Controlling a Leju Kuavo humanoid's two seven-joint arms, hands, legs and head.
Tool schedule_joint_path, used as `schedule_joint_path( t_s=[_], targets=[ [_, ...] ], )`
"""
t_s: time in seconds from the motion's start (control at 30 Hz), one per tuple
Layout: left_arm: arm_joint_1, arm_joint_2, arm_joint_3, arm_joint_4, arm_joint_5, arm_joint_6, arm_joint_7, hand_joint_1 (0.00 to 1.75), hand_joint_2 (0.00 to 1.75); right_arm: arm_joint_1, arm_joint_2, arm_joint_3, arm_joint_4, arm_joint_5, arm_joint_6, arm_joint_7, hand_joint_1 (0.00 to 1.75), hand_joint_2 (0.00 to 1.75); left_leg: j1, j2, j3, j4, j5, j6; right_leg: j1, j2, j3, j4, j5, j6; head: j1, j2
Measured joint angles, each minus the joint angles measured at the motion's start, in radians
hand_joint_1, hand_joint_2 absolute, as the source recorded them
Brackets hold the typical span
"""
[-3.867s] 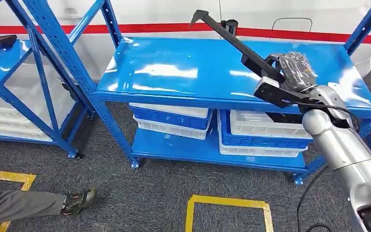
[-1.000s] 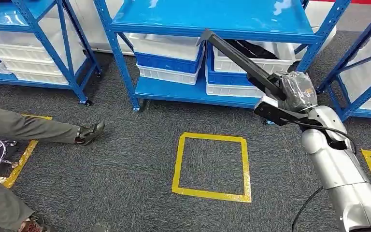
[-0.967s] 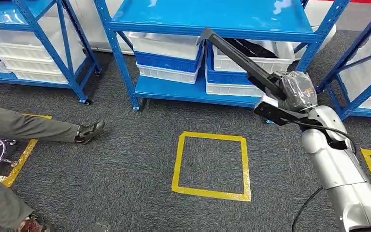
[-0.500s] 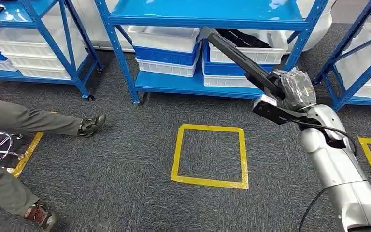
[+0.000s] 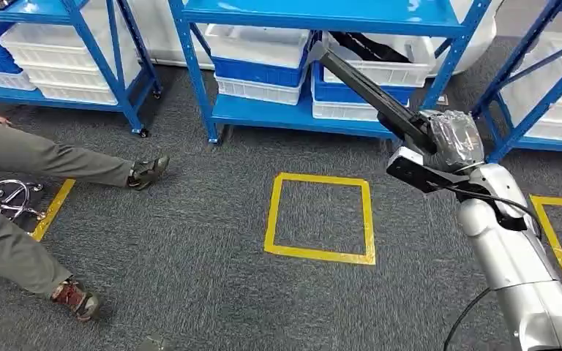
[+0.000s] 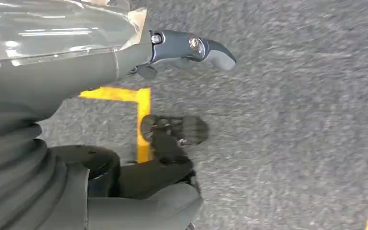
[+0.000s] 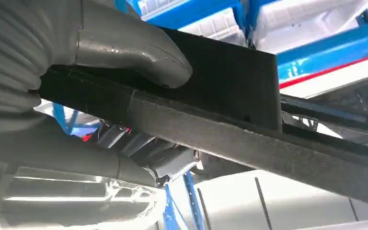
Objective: Take the parts from the cabinet and place them on the table.
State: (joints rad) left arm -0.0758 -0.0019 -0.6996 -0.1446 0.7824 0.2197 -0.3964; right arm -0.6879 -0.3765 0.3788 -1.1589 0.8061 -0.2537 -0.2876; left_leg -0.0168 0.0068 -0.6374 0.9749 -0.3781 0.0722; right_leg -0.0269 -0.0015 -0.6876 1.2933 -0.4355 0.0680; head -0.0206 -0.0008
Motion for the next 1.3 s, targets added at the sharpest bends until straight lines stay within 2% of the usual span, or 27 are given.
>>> schedule_joint_path(
  t_s=[0.03, 0.07, 0.1, 0.13, 0.17, 0.23, 0.3, 0.37, 0.4, 0.43, 0.5, 0.57, 0.6, 0.63, 0.73, 0.77, 0.8, 0.87, 0.9, 0.93, 0.97, 1.03, 1.07, 1.13, 1.23, 1.27, 1.3],
  targets=[
    [0.0, -0.001, 0.0, 0.0, 0.004, 0.001, 0.0, 0.0, 1.75, -0.001, 0.001, 0.0, 0.0, 0.001, 0.001, -0.003, 1.75, 1.75, 0.003, 0.0, -0.027, 0.016, 0.009, -0.005, -0.003, 0.0, 0.064, -0.071, 0.014, 0.006, 0.0, 0.0],
    [0.0, -0.002, 0.001, 0.0, 0.006, 0.002, 0.0, 0.0, 1.75, -0.004, 0.004, 0.0, 0.0, 0.003, 0.002, -0.007, 1.75, 1.75, 0.003, 0.0, -0.045, 0.034, 0.014, -0.012, -0.005, 0.0, 0.119, -0.157, -0.036, 0.0, 0.0, 0.0],
    [0.0, 0.0, 0.001, 0.0, 0.011, 0.007, -0.001, 0.0, 1.75, -0.008, 0.012, 0.001, 0.0, 0.009, 0.002, -0.008, 1.75, 1.75, -0.004, -0.001, -0.063, 0.049, 0.02, -0.018, 0.015, 0.003, 0.19, -0.259, -0.104, -0.014, 0.004, 0.0],
    [0.002, 0.0, 0.001, 0.0, 0.012, 0.01, -0.002, 0.0, 1.75, -0.009, 0.016, 0.0, 0.003, 0.01, 0.002, -0.008, 1.75, 1.75, -0.008, 0.0, -0.065, 0.05, 0.028, -0.021, 0.013, 0.006, 0.185, -0.266, -0.114, -0.031, -0.004, 0.0],
    [0.002, 0.0, 0.001, 0.0, 0.013, 0.011, -0.003, 0.0, 1.75, -0.013, 0.021, 0.001, 0.006, 0.012, 0.002, -0.009, 1.75, 1.75, -0.008, -0.002, -0.067, 0.05, 0.04, -0.02, 0.009, 0.005, 0.177, -0.266, -0.108, -0.032, -0.007, 0.0],
    [0.007, 0.003, 0.001, 0.001, 0.014, 0.013, -0.003, 0.0, 1.75, -0.015, 0.029, 0.003, 0.014, 0.014, 0.003, -0.01, 1.75, 1.75, -0.003, -0.003, -0.078, 0.049, 0.055, -0.021, -0.002, 0.0, 0.158, -0.263, -0.091, -0.053, -0.005, 0.0],
    [0.011, 0.003, 0.001, 0.001, 0.015, 0.013, -0.003, 0.0, 1.75, -0.021, 0.038, 0.006, 0.019, 0.016, 0.003, -0.01, 1.75, 1.75, 0.002, -0.008, -0.099, 0.115, -0.06, -0.041, -0.002, -0.003, 0.141, -0.263, -0.065, -0.074, -0.008, 0.0],
    [0.01, 0.0, 0.001, 0.001, 0.015, 0.013, -0.003, 0.0, 1.75, -0.027, 0.042, 0.007, 0.021, 0.016, 0.003, -0.01, 1.75, 1.75, 0.013, -0.008, -0.131, 0.277, -0.188, -0.055, -0.002, -0.003, 0.109, -0.262, -0.038, -0.075, -0.008, 0.0],
    [0.009, 0.0, 0.001, 0.001, 0.015, 0.013, -0.003, 0.0, 1.75, -0.029, 0.043, 0.008, 0.022, 0.016, 0.003, -0.01, 1.75, 1.75, 0.018, -0.008, -0.139, 0.335, -0.21, -0.058, -0.002, -0.003, 0.097, -0.261, -0.029, -0.074, -0.008, 0.0],
    [0.009, -0.001, 0.001, 0.001, 0.015, 0.013, -0.003, 0.0, 1.75, -0.029, 0.046, 0.008, 0.024, 0.016, 0.003, -0.01, 1.75, 1.75, 0.022, -0.008, -0.137, 0.387, -0.204, -0.061, -0.002, -0.004, 0.082, -0.261, -0.017, -0.072, -0.009, 0.0],
    [0.009, -0.001, 0.001, 0.001, 0.016, 0.013, -0.003, 0.0, 1.75, -0.03, 0.048, 0.009, 0.028, 0.016, 0.003, -0.01, 1.75, 1.75, 0.027, -0.008, -0.084, 0.363, -0.14, -0.06, -0.003, -0.004, 0.056, -0.261, 0.003, -0.067, -0.009, 0.0],
    [0.006, -0.001, 0.001, 0.001, 0.016, 0.013, -0.003, 0.0, 1.75, -0.036, 0.05, 0.009, 0.031, 0.018, 0.003, -0.01, 1.75, 1.75, 0.027, -0.01, 0.044, 0.209, -0.114, -0.046, -0.002, -0.003, 0.037, -0.261, 0.025, -0.06, -0.009, 0.0],
    [0.005, 0.0, 0.001, 0.001, 0.016, 0.013, -0.002, 0.0, 1.75, -0.042, 0.051, 0.009, 0.031, 0.019, 0.002, -0.01, 1.75, 1.75, 0.023, -0.012, 0.126, 0.114, -0.146, -0.036, -0.001, -0.002, 0.033, -0.261, 0.033, -0.054, -0.01, 0.0],
    [0.002, 0.002, 0.001, 0.001, 0.016, 0.013, -0.002, 0.0, 1.75, -0.048, 0.051, 0.008, 0.032, 0.02, 0.002, -0.008, 1.75, 1.75, 0.016, -0.012, 0.168, 0.034, -0.17, -0.033, 0.0, -0.004, 0.031, -0.261, 0.042, -0.042, -0.006, 0.0],
    [0.004, 0.0, 0.001, 0.001, 0.02, 0.013, 0.002, 0.0, 1.75, -0.057, 0.051, 0.009, 0.035, 0.029, 0.002, 0.0, 1.75, 1.75, 0.005, -0.011, 0.15, 0.014, -0.147, -0.019, -0.005, -0.004, 0.021, -0.285, 0.087, -0.018, -0.009, 0.0],
    [0.005, -0.002, 0.001, 0.001, 0.024, 0.013, 0.002, 0.0, 1.75, -0.054, 0.051, 0.009, 0.04, 0.031, 0.001, 0.001, 1.75, 1.75, 0.018, -0.002, 0.146, -0.007, -0.121, -0.018, 0.0, -0.004, 0.009, -0.279, 0.073, -0.017, -0.006, 0.0],
    [0.005, -0.002, 0.001, 0.001, 0.024, 0.013, 0.002, 0.0, 1.75, -0.054, 0.05, 0.009, 0.044, 0.031, 0.0, 0.001, 1.75, 1.75, 0.011, -0.004, 0.13, -0.011, -0.104, -0.004, 0.004, -0.001, -0.011, -0.254, 0.026, -0.029, -0.006, 0.0],
    [0.005, -0.002, 0.002, 0.001, 0.025, 0.013, -0.001, 0.0, 1.75, -0.054, 0.05, 0.008, 0.048, 0.032, -0.006, 0.002, 1.75, 1.75, 0.007, -0.003, 0.098, -0.011, -0.078, 0.001, 0.005, -0.001, -0.04, -0.127, -0.084, -0.054, -0.001, 0.0],
    [0.006, -0.002, 0.002, 0.001, 0.025, 0.01, -0.003, 0.0, 1.75, -0.051, 0.05, 0.008, 0.05, 0.032, -0.013, 0.003, 1.75, 1.75, 0.004, -0.003, 0.081, -0.009, -0.064, 0.003, 0.004, -0.001, -0.054, -0.051, -0.119, -0.056, -0.002, 0.0],
    [0.006, -0.004, 0.002, 0.001, 0.025, 0.008, -0.006, 0.0, 1.75, -0.048, 0.05, 0.008, 0.053, 0.033, -0.019, 0.003, 1.75, 1.75, 0.003, -0.003, 0.059, -0.005, -0.049, 0.004, 0.006, -0.001, -0.061, 0.022, -0.124, -0.046, 0.0, 0.0],
    [0.006, -0.005, 0.002, 0.001, 0.025, 0.007, -0.007, 0.0, 1.75, -0.045, 0.05, 0.008, 0.055, 0.034, -0.021, 0.003, 1.75, 1.75, 0.002, -0.003, 0.041, -0.002, -0.037, 0.003, 0.006, -0.001, -0.051, 0.046, -0.101, -0.032, -0.001, 0.0],
    [0.006, -0.008, 0.002, 0.001, 0.025, 0.004, -0.007, 0.0, 1.75, -0.041, 0.05, 0.008, 0.056, 0.034, -0.021, 0.002, 1.75, 1.75, 0.002, -0.001, 0.0, 0.011, -0.015, -0.002, 0.006, -0.001, 0.027, -0.021, -0.035, -0.007, 0.0, 0.0],
    [0.006, -0.009, 0.002, 0.001, 0.025, 0.004, -0.007, 0.0, 1.75, -0.042, 0.05, 0.008, 0.056, 0.034, -0.022, 0.002, 1.75, 1.75, 0.003, -0.001, -0.018, 0.021, -0.005, -0.006, 0.005, -0.001, 0.088, -0.098, -0.032, -0.007, -0.001, 0.0],
    [0.006, -0.009, 0.002, 0.001, 0.025, 0.004, -0.008, 0.0, 1.75, -0.046, 0.053, 0.007, 0.055, 0.035, -0.022, 0.002, 1.75, 1.75, -0.005, -0.003, -0.046, 0.045, 0.008, -0.017, 0.017, 0.002, 0.211, -0.282, -0.113, -0.028, -0.004, 0.0],
    [0.008, -0.007, 0.002, 0.001, 0.025, 0.004, -0.009, 0.0, 1.75, -0.041, 0.053, 0.006, 0.057, 0.035, -0.025, 0.001, 1.75, 1.75, -0.004, -0.005, -0.058, 0.041, 0.039, -0.025, 0.014, 0.001, 0.184, -0.278, -0.103, -0.046, -0.006, 0.0],
    [0.011, -0.004, 0.002, 0.002, 0.025, 0.004, -0.009, 0.0, 1.75, -0.041, 0.054, 0.007, 0.059, 0.035, -0.026, 0.001, 1.75, 1.75, 0.0, -0.006, -0.067, 0.045, 0.034, -0.032, -0.003, -0.004, 0.169, -0.281, -0.09, -0.059, -0.004, 0.0],
    [0.013, -0.003, 0.001, 0.002, 0.025, 0.004, -0.009, 0.0, 1.75, -0.039, 0.056, 0.007, 0.059, 0.035, -0.027, 0.001, 1.75, 1.75, 0.002, -0.007, -0.077, 0.067, -0.018, -0.042, -0.002, -0.004, 0.166, -0.281, -0.079, -0.066, -0.006, 0.0]
  ],
)
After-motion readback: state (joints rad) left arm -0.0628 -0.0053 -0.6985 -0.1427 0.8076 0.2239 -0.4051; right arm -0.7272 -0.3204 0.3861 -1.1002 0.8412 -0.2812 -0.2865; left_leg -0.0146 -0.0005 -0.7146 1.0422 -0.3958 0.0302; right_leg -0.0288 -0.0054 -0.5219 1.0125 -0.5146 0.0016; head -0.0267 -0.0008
